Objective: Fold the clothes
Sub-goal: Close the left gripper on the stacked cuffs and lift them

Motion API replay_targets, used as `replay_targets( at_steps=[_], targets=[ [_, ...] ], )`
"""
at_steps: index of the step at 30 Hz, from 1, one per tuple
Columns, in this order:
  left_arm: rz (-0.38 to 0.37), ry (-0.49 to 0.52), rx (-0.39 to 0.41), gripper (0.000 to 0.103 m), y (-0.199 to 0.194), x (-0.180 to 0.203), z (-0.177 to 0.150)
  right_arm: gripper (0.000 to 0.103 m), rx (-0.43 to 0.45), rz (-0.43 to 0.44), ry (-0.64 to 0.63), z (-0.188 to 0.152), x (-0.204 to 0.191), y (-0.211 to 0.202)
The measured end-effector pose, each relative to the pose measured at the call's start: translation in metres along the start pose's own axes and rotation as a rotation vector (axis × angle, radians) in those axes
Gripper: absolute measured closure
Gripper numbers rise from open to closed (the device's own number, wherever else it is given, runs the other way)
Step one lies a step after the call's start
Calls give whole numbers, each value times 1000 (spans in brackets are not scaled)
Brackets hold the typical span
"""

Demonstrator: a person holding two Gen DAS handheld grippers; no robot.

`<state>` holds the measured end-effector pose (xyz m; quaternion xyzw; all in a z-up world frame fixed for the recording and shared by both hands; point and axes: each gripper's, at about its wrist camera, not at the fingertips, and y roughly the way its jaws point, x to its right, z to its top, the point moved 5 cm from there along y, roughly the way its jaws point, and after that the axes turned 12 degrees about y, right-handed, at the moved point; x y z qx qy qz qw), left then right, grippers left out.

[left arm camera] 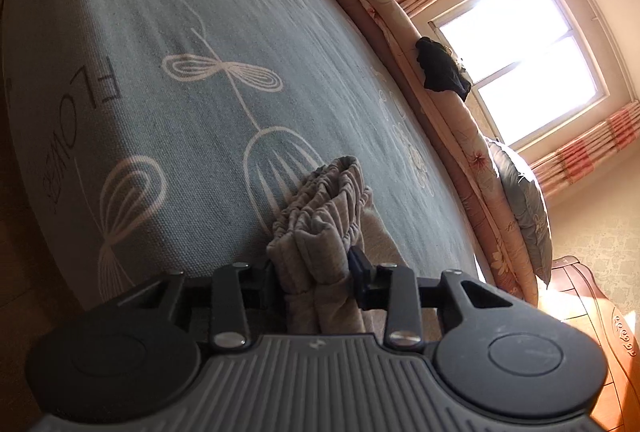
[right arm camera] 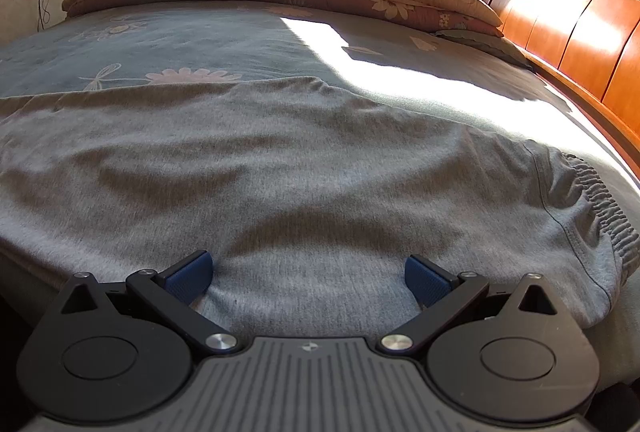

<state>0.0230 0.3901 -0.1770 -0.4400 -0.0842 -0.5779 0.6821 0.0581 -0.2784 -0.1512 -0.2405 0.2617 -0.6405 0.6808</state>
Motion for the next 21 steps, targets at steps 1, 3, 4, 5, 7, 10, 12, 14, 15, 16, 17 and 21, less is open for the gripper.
replay_targets(
  at_steps=[1, 3, 4, 5, 7, 10, 12, 14, 15, 16, 17, 21],
  targets=[
    [16, 12, -10, 72, -1, 2, 0, 0, 0, 0, -1, 0, 0, 0],
    [56, 35, -32, 74, 0, 8, 3, 0, 1, 1, -2, 0, 0, 0],
    [82, 51, -44, 75, 0, 12, 4, 0, 2, 2, -2, 0, 0, 0],
    [113, 75, -56, 75, 0, 17, 5, 0, 2, 2, -3, 0, 0, 0],
    [167, 130, -76, 75, -1, 27, 7, 0, 3, 4, -5, 0, 0, 0],
    [180, 190, -69, 76, -8, 45, 11, 0, 3, 9, -8, 0, 1, 0],
    [161, 216, -54, 76, -15, 59, 14, 0, 4, 11, -13, 0, 1, 0],
    [144, 247, -47, 77, -19, 73, 17, 0, 9, 10, -22, 1, 0, -1],
    [135, 267, -45, 77, -21, 82, 17, 0, 13, 7, -26, 1, -1, -2],
    [125, 289, -42, 77, -24, 91, 18, 0, 28, 0, -36, 2, -2, -4],
    [112, 305, -39, 77, -25, 100, 18, 0, 52, -10, -53, 2, -4, -7],
    [57, 362, -37, 77, -28, 133, 15, 0, 155, -47, -156, 6, -18, -23]
  ],
)
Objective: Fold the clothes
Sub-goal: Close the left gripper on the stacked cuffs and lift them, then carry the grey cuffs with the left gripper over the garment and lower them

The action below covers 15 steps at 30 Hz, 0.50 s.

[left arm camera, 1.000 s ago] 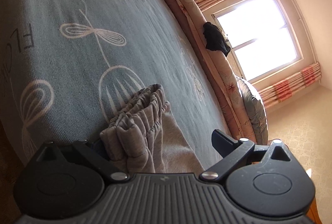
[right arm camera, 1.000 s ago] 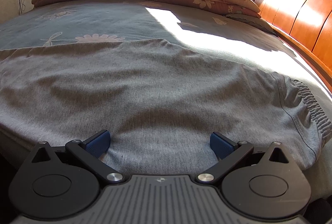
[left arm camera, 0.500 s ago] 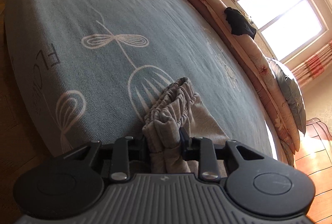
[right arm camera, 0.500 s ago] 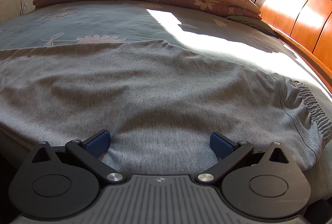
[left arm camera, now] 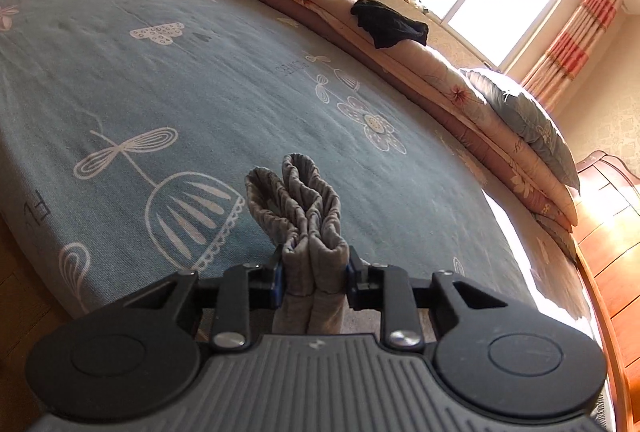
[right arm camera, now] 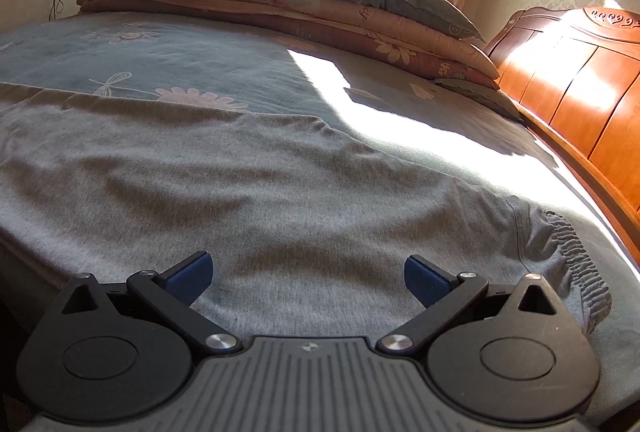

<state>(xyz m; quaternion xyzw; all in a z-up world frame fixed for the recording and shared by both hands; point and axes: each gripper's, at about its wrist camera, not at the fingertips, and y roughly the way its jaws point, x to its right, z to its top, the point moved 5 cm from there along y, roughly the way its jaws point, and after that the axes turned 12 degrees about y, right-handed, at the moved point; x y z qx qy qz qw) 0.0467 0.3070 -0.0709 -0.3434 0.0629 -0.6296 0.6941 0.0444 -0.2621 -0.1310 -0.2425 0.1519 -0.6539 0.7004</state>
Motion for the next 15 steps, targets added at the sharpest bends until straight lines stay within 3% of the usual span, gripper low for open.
replay_targets(
  at_steps=[5, 15],
  targets=[
    [-71, 73, 13, 77, -5, 41, 6, 0, 114, -28, -113, 8, -15, -17],
    [-224, 183, 9, 78, -3, 115, 2, 0, 110, -26, -69, 13, -6, -21]
  ],
)
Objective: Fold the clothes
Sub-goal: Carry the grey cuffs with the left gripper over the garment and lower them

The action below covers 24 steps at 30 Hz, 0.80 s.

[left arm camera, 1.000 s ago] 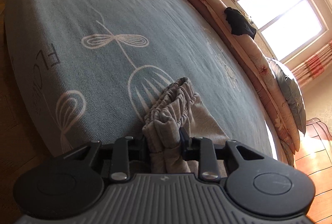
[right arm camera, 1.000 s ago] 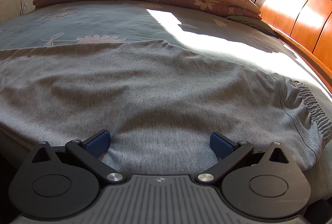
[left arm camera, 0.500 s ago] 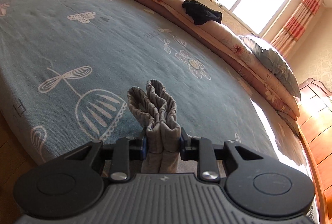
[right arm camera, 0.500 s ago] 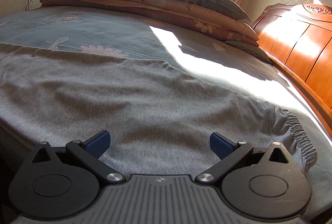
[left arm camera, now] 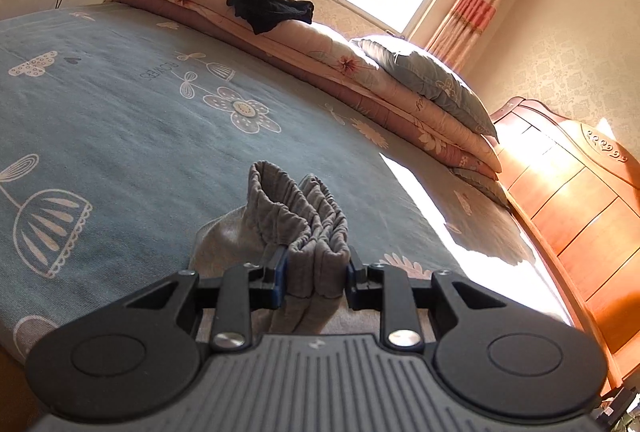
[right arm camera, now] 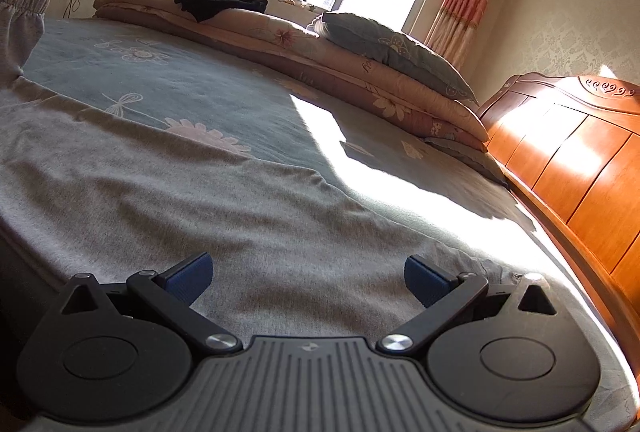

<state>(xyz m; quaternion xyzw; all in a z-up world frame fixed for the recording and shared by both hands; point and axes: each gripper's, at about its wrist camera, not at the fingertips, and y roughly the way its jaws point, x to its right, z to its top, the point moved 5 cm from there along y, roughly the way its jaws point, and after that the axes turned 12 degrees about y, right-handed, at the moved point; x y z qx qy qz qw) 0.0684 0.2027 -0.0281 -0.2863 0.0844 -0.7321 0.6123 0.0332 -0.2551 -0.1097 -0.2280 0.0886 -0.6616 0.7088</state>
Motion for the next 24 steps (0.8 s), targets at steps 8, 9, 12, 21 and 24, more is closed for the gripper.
replay_targets(
  at_steps=[8, 9, 12, 21, 24],
  targets=[
    [-131, 51, -40, 78, 31, 51, -6, 0, -7, -1, 10, -2, 2, 0],
    [-143, 52, -44, 78, 35, 55, -8, 0, -6, -2, 10, -2, 2, 0],
    [-165, 80, -75, 78, 49, 72, -18, 0, -5, -6, 13, -3, 3, 0],
    [-159, 233, -169, 78, 76, 109, -57, 0, -29, -15, 30, -7, 7, 5],
    [-142, 281, -198, 77, 84, 117, -71, 0, -34, -16, 26, -9, 6, 6]
  ],
)
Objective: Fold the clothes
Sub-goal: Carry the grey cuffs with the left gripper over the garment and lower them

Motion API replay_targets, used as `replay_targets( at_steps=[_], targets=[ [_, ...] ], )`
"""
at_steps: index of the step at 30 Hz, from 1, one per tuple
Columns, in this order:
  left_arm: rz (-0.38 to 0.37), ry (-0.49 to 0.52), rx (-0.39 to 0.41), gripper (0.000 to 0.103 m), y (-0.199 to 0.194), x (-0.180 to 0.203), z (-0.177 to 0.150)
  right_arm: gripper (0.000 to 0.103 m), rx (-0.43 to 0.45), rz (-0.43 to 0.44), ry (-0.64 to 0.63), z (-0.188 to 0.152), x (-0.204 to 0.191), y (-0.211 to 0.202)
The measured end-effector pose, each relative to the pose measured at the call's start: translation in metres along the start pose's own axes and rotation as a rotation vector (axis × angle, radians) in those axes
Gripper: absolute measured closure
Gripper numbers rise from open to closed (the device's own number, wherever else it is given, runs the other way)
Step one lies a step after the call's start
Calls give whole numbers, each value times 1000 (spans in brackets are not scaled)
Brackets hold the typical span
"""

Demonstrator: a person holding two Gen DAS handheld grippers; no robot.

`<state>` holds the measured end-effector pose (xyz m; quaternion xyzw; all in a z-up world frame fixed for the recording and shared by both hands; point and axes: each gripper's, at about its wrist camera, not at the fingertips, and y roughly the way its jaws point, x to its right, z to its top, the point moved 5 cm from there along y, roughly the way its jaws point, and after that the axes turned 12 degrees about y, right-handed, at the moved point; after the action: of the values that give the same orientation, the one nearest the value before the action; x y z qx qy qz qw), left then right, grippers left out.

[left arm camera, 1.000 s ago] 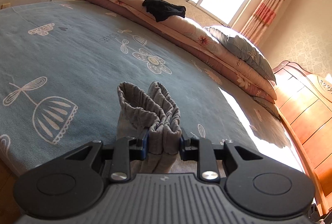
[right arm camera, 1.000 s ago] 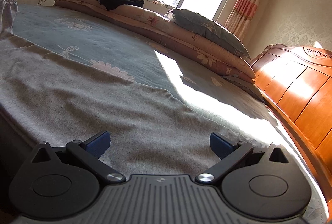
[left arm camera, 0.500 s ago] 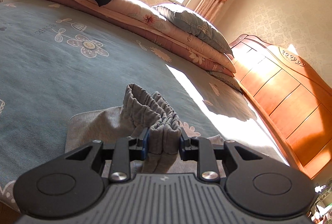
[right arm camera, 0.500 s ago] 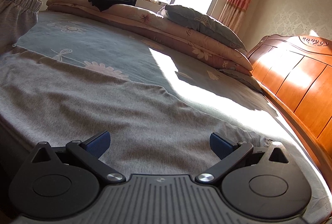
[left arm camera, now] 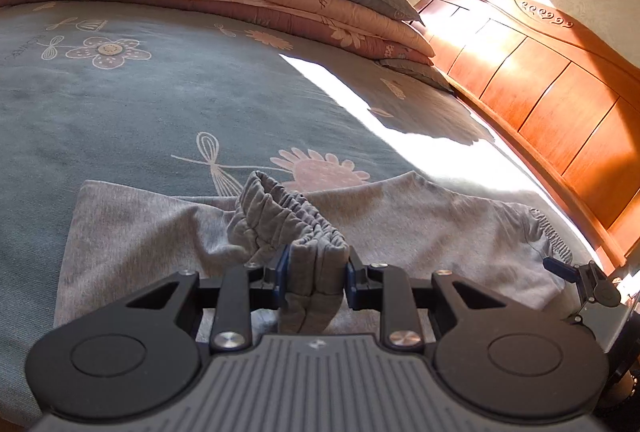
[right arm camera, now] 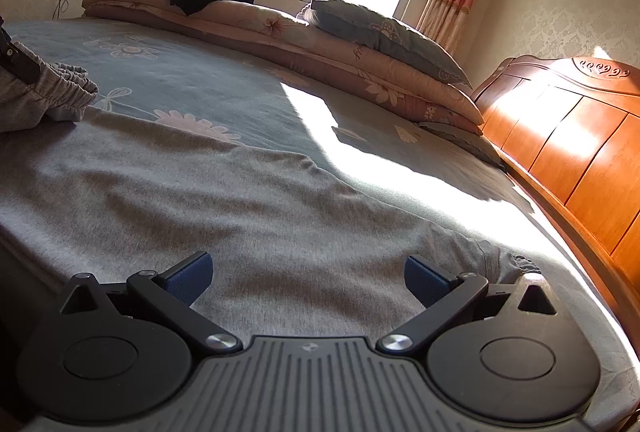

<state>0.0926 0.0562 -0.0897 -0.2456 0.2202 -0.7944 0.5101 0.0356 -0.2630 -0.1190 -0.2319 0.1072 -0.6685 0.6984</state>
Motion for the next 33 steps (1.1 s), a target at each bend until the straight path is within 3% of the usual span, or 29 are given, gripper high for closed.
replay_targets(
  at_steps=[8, 20, 29, 31, 33],
  targets=[
    [45, 96, -72, 77, 24, 20, -18, 0, -10, -7, 4, -1, 2, 2],
    [34, 94, 44, 78, 1, 27, 15, 0, -21, 3, 19, -3, 4, 3],
    [-5, 109, -61, 77, 42, 42, -8, 0, -29, 11, 25, -4, 6, 2],
    [-6, 122, -68, 75, 48, 45, -14, 0, -33, 26, 28, -5, 6, 2],
    [-30, 131, -71, 64, 47, 49, -16, 0, -30, 64, 36, -4, 4, -1]
  ],
)
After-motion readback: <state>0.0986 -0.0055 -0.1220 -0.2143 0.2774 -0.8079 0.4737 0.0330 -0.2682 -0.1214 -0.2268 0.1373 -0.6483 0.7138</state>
